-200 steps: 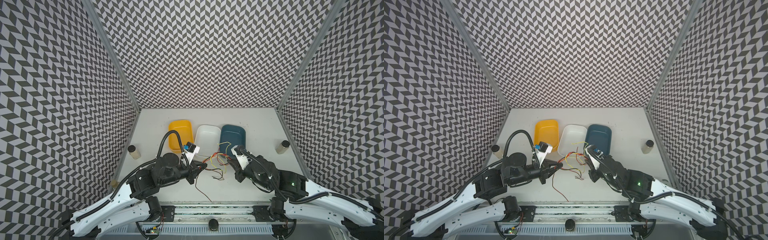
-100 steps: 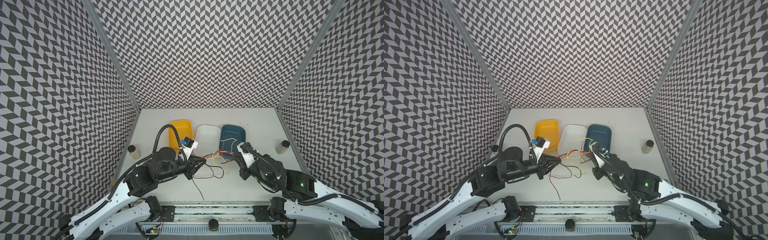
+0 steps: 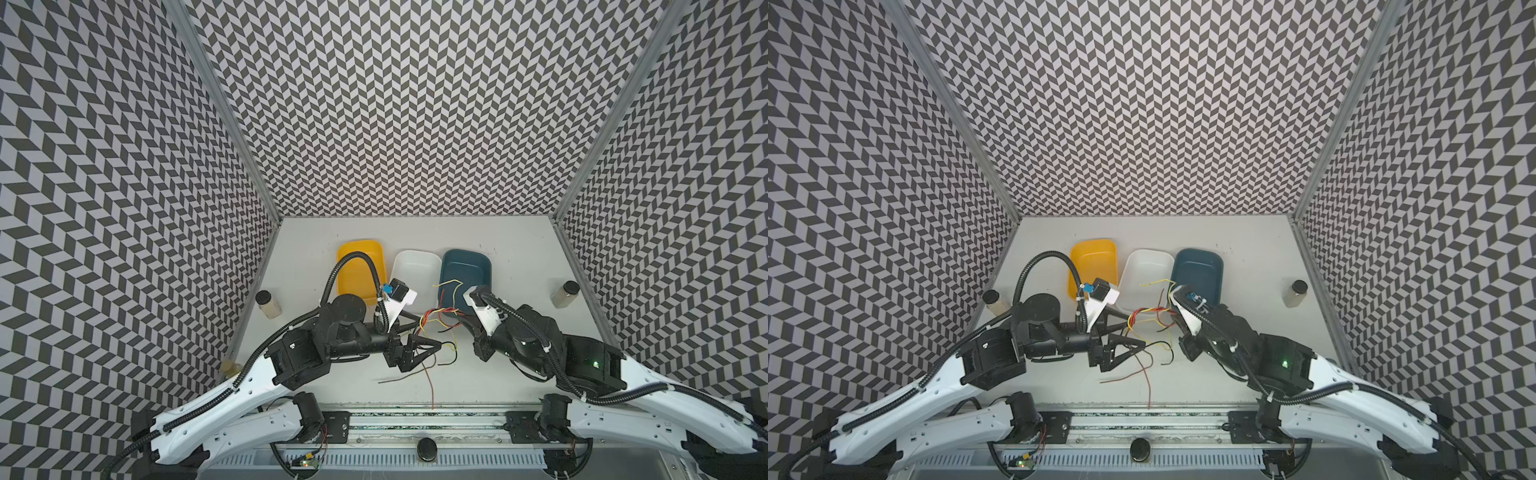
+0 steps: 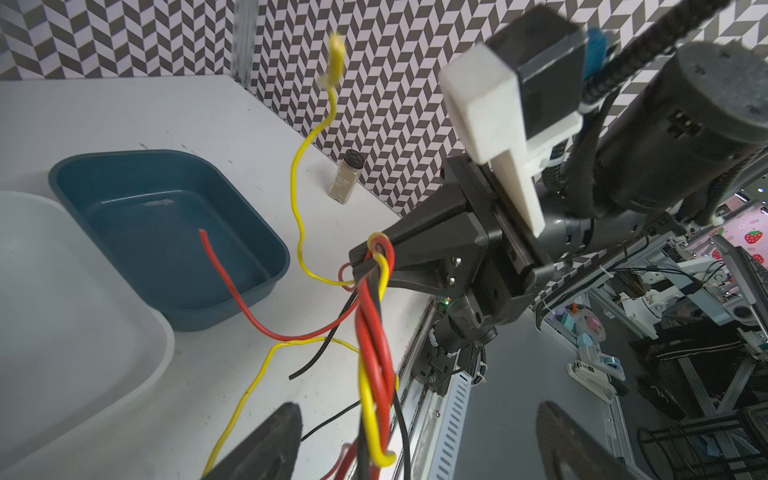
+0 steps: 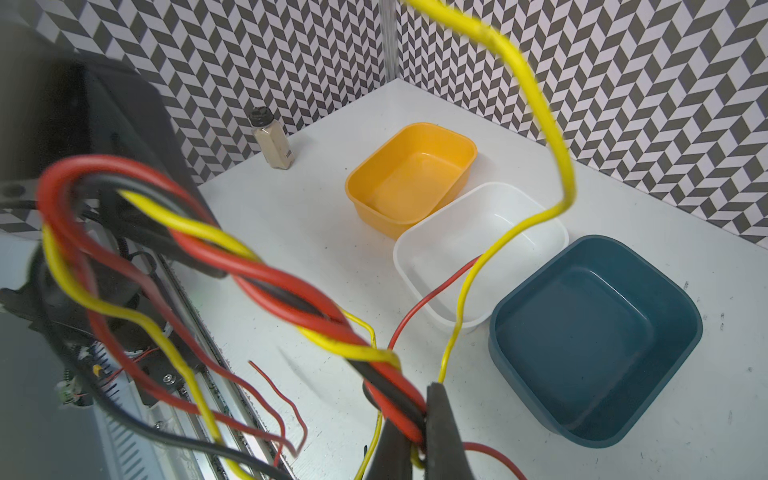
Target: Untangle the cables
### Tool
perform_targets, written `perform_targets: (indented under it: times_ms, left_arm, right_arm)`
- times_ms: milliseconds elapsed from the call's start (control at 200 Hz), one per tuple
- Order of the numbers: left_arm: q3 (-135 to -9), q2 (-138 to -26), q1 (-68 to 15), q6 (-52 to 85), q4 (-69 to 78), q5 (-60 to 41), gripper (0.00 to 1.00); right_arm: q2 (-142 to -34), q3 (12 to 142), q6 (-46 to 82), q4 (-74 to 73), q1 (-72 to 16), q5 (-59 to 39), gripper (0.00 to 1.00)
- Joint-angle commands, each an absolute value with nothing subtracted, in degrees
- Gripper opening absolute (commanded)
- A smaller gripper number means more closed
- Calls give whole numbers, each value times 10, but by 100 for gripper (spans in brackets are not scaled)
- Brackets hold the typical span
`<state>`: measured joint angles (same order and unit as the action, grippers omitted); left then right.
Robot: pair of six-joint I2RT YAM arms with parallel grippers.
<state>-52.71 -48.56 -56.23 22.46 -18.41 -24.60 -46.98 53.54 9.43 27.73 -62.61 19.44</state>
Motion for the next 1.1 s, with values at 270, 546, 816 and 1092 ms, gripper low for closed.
perform_targets:
  times_ms: [270,546,816,1092]
  left_arm:
    - [-539,-534,-571,202,-231,-145,34]
    - [-584,-524,-548,166,-305,-114,0]
    - [-620,-494,-495,131,-408,-99,0]
    - [-653,-491,-485,106,-475,-107,0]
  right_arm:
    - [-463,569,86,248,-627,130,0]
    - [-446,569,73,285,-626,199,0]
    - [-441,573,68,366,-626,343,0]
    - [-438,608,82,418,-623,415,0]
